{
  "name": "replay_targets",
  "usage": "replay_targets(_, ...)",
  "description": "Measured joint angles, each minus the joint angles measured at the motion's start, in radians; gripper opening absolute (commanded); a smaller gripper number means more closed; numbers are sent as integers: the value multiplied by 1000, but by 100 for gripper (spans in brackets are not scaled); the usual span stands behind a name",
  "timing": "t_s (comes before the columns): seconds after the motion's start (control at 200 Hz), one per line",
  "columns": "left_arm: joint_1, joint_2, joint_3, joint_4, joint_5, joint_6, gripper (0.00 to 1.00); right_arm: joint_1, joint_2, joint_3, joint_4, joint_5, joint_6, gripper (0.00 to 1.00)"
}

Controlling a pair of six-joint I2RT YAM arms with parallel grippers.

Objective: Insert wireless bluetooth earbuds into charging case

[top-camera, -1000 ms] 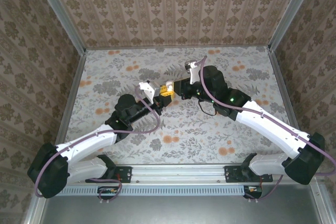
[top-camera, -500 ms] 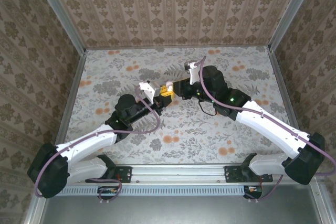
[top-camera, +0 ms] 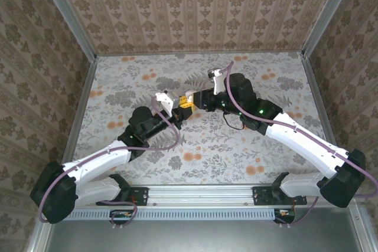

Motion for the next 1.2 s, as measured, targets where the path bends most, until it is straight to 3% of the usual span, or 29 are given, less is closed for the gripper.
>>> replay_targets(0.375,0,-7,-1,6,20,0,0,-51,-42,58,-58,-55,-5,46)
replay_targets(0.605,2,-7,-1,-8,90,-16,0,-206,-50,58,-56,-249,31,47)
replay_targets(0.795,19,11,24,-7,216,-66,0,-297,-7,58,-31,-452,105,47)
replay_targets(1.035,24,111,90,29,365,-153,0,-330,39,54,0,-628,182,36)
replay_targets(1.2,24,145,108,48,408,-181,0,-330,40,43,7,-695,200,33)
